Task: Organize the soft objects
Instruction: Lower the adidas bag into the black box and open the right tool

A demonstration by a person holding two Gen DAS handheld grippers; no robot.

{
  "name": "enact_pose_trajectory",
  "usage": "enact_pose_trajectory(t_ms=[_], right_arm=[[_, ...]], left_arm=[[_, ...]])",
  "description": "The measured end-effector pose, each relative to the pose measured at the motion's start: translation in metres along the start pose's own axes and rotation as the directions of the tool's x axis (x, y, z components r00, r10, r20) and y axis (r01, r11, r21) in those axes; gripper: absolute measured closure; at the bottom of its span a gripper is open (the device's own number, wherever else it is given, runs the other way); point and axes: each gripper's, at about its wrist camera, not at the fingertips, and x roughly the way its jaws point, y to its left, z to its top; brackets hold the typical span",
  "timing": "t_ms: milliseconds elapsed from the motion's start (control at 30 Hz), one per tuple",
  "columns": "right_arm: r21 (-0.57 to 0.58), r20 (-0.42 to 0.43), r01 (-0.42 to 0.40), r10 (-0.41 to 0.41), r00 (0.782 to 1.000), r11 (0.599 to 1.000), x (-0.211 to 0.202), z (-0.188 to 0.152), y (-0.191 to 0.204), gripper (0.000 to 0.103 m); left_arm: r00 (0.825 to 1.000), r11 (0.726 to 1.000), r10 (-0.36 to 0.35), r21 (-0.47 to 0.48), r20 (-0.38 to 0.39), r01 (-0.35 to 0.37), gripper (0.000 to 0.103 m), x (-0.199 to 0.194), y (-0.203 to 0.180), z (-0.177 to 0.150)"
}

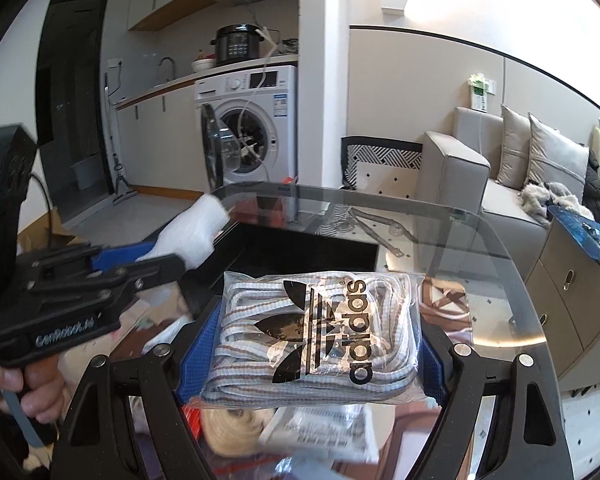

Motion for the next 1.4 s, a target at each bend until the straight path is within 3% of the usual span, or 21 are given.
enact_pose_trajectory(t_ms=[333,800,900,1100,1400], right_arm=[[0.017,-0.040,0.037,-0.036,0.999,0.999,0.043,0.027,-0.009,0.019],[-0.019,-0.085,0.045,-0.047,0.995,0.999,0.089,0.027,-0.005,0.018],[-0.028,-0.076,0.040,-0.042,0.996,0.999,0.094,0.026,-0.006,0.016],[-0.072,-0.076,0.033,-0.038,0.996,0.997,0.094,0.017,-0.003,0.002],[-0.087,-0.047,0.057,-0.061,0.997,0.995,0.073,0.011,-0.009,0.001]], left_arm=[[0.999,1.000,-0.007,-0.021,-0.036,0.006,0.071,0.029,0.001,0.013],[0.998,0.998,0.008,-0.068,-0.064,-0.012,0.071,0.052,0.015,0.015],[0.998,0.998,0.009,-0.067,-0.062,-0.013,0.071,0.053,0.015,0.016],[0.998,0.997,0.007,-0.070,-0.062,-0.011,0.071,0.054,0.018,0.019],[0.998,0.998,-0.003,-0.058,-0.061,-0.001,0.071,0.054,0.017,0.018]])
